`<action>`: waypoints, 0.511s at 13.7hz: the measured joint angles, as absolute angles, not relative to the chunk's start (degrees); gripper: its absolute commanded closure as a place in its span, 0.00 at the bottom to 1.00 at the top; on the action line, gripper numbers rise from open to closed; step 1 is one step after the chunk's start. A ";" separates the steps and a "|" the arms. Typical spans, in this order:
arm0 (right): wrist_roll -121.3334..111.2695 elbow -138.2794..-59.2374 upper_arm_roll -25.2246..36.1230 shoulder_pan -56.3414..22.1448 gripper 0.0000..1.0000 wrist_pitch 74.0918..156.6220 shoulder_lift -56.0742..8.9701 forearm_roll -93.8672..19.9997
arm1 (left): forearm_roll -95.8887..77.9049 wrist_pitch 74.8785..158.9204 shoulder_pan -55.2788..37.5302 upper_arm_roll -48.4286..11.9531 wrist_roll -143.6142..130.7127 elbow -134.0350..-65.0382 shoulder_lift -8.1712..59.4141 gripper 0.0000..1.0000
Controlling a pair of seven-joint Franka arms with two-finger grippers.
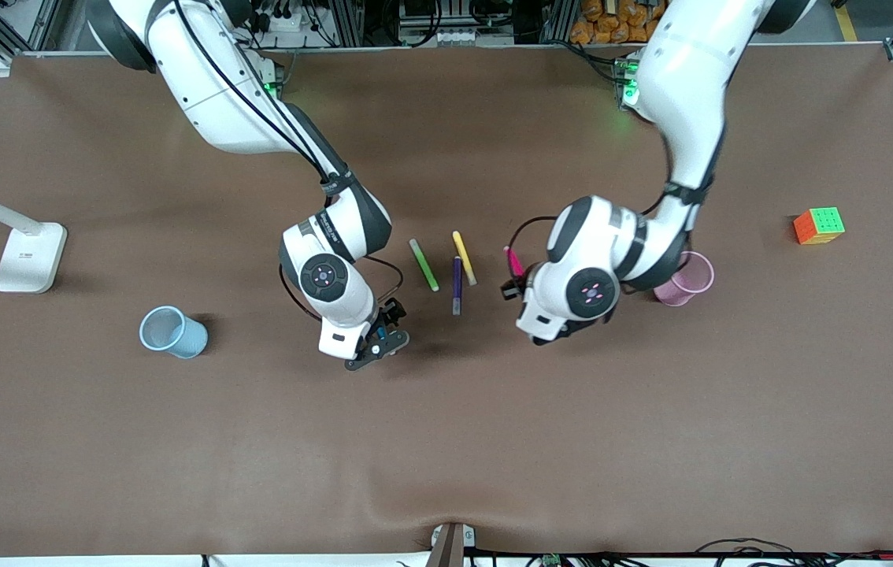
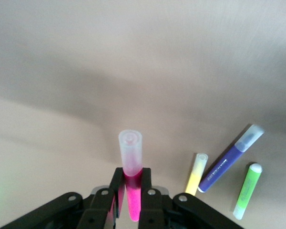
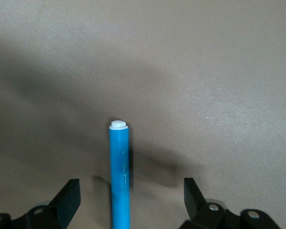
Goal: Place pink and blue markers in matching cups
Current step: 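Carry the pink marker over the pink cup with the left gripper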
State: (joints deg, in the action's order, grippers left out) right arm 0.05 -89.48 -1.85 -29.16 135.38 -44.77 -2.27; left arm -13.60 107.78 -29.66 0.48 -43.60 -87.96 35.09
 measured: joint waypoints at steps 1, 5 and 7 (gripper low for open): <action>0.05 -89.48 -1.84 -29.17 0.25 135.58 -44.99 -2.27 | -10.03 107.10 -29.11 0.72 -43.87 -88.00 32.91 1.00; 0.06 -89.53 -1.80 -29.18 0.51 136.27 -45.53 -2.26 | 2.27 106.69 -27.33 0.96 -43.94 -88.50 27.73 1.00; 0.07 -89.41 -1.60 -29.18 0.71 136.37 -45.44 -2.21 | 7.35 106.70 -25.79 0.95 -43.89 -89.24 25.61 1.00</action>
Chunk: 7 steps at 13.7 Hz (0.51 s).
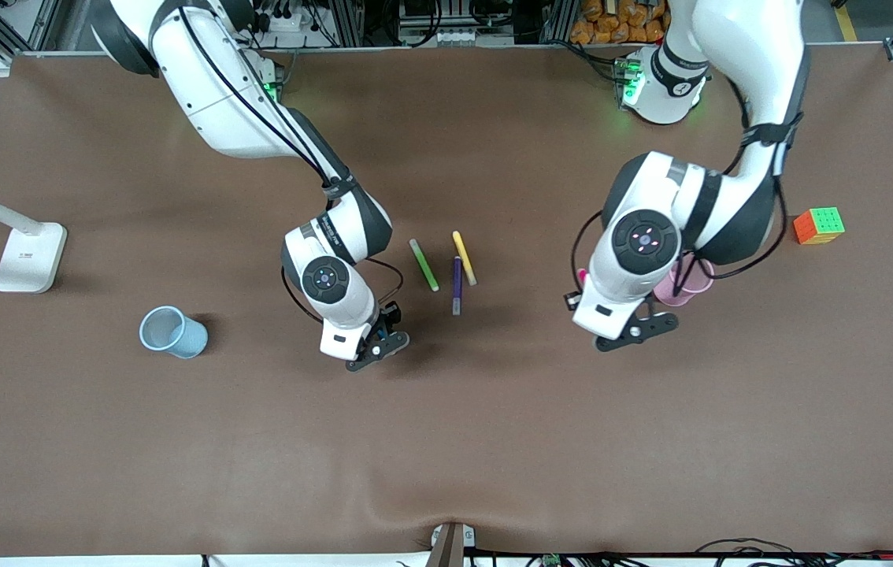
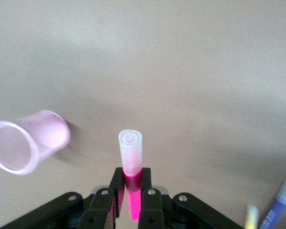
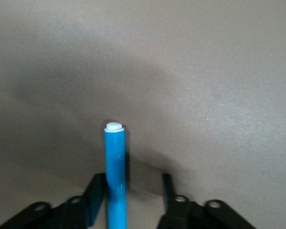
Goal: Place pink and blue markers in matching cups
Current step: 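Carry the pink marker over the pink cup with the left gripper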
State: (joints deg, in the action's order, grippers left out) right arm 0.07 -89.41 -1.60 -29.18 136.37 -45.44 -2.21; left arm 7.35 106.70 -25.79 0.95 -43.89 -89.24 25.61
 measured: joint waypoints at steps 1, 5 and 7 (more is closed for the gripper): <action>0.07 -89.40 -1.59 -29.18 0.85 136.36 -45.44 -2.21 | 9.40 106.74 -24.79 0.92 -43.70 -90.17 24.21 1.00; 0.09 -89.33 -1.06 -29.10 1.00 136.13 -45.33 -2.27 | 11.15 107.18 -18.88 0.92 -36.24 -95.20 17.41 1.00; 0.09 -89.15 -1.06 -29.11 1.00 135.21 -45.31 -2.22 | 11.23 111.48 -15.33 0.95 -31.74 -100.87 13.38 1.00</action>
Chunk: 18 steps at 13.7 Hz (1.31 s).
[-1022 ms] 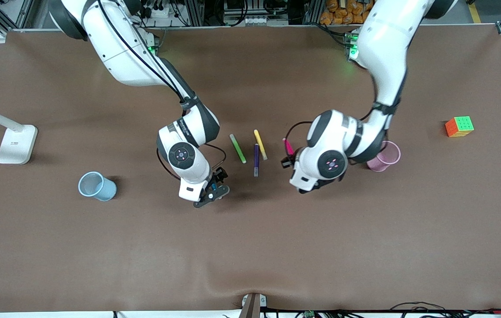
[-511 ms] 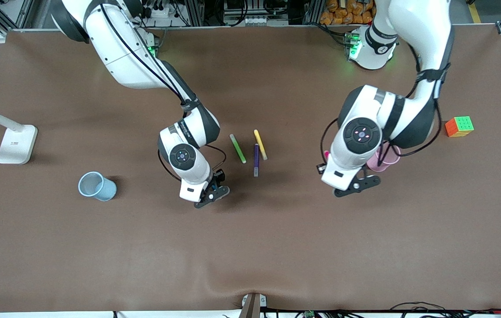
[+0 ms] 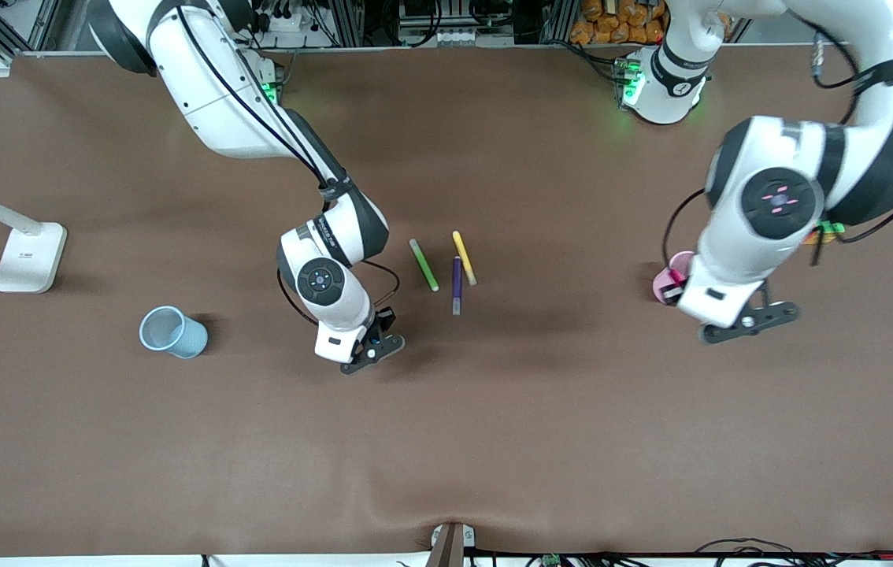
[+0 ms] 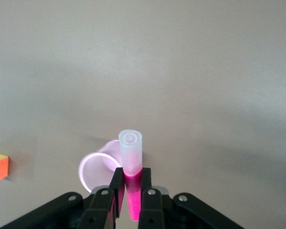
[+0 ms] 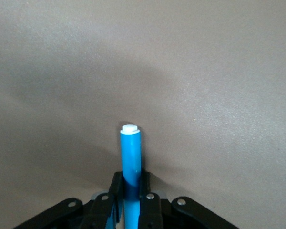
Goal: Place pink and blue markers in matching cups
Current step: 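Carry the pink marker over the pink cup with the left gripper, then drop the pink marker into the pink cup while the right gripper carries the blue marker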
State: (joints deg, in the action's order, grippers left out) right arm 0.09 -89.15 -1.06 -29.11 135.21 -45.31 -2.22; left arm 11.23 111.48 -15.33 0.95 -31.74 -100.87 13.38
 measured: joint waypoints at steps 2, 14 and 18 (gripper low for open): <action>0.09 -87.86 -0.99 -29.11 1.00 130.08 -45.13 -1.95 | 11.29 119.55 -11.45 0.93 -27.90 -109.11 9.07 1.00; -13.95 -80.45 3.62 -27.85 1.00 101.92 -39.45 11.03 | 11.29 142.50 -8.35 0.84 -26.21 -131.51 5.00 1.00; -22.21 -80.45 4.15 -26.40 1.00 97.44 -38.36 14.09 | 11.29 143.03 -8.33 0.79 -26.21 -133.56 4.85 1.00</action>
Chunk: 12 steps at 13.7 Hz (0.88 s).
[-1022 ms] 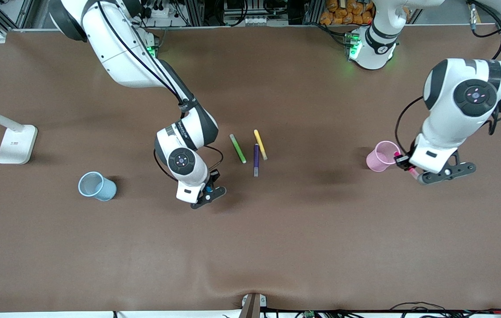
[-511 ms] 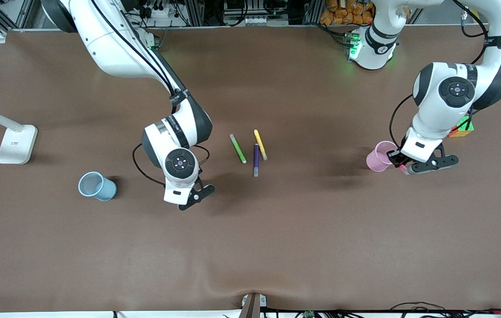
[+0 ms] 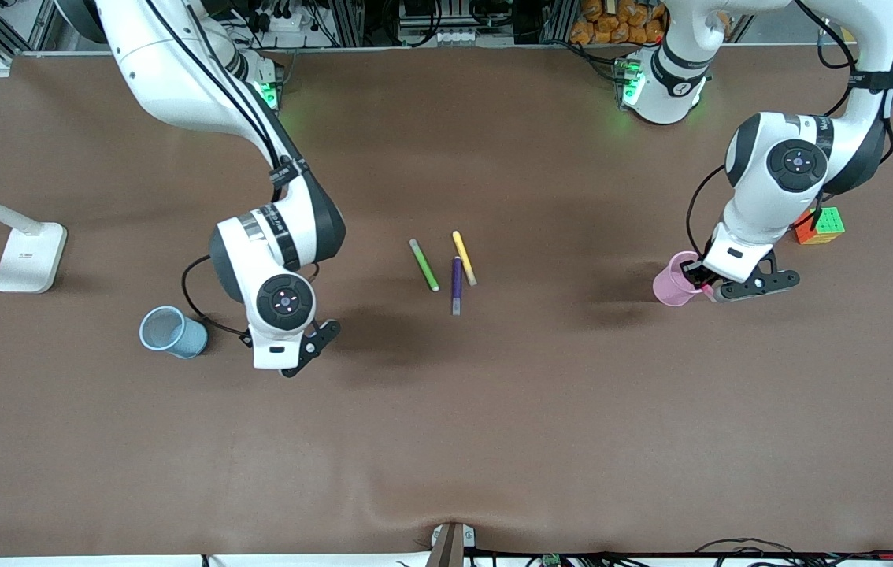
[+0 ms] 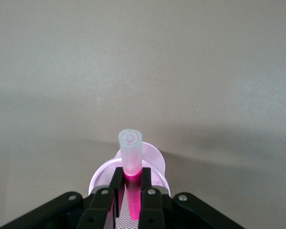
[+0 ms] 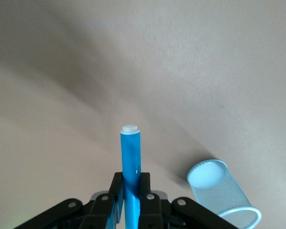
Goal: Place pink and blue markers in matching cups
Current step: 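Drop the pink marker into the pink cup while the right gripper carries the blue marker, then lower the blue marker into the blue cup while the left gripper withdraws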
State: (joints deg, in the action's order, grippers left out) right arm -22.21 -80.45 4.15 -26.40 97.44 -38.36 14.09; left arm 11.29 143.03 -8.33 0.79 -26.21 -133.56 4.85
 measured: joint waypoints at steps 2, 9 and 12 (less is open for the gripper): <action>-27.60 -80.45 4.39 -24.65 1.00 95.54 -38.21 15.13 | 11.29 143.06 -8.33 0.74 -26.21 -134.10 4.79 0.06; -39.33 -80.45 5.67 -18.61 1.00 93.89 -37.68 22.63 | 11.29 136.74 -8.35 0.14 -24.72 -130.37 1.99 0.00; -41.27 -80.46 5.75 -16.43 1.00 93.87 -37.64 25.97 | 11.29 125.23 -8.46 -2.14 -24.23 -120.56 1.33 0.00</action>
State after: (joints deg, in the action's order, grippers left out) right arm -41.27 -80.46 5.75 -16.43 93.87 -37.64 25.97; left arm 11.29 125.23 -8.46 -2.14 -24.23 -120.56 1.33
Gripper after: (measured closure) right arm 0.828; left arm 0.000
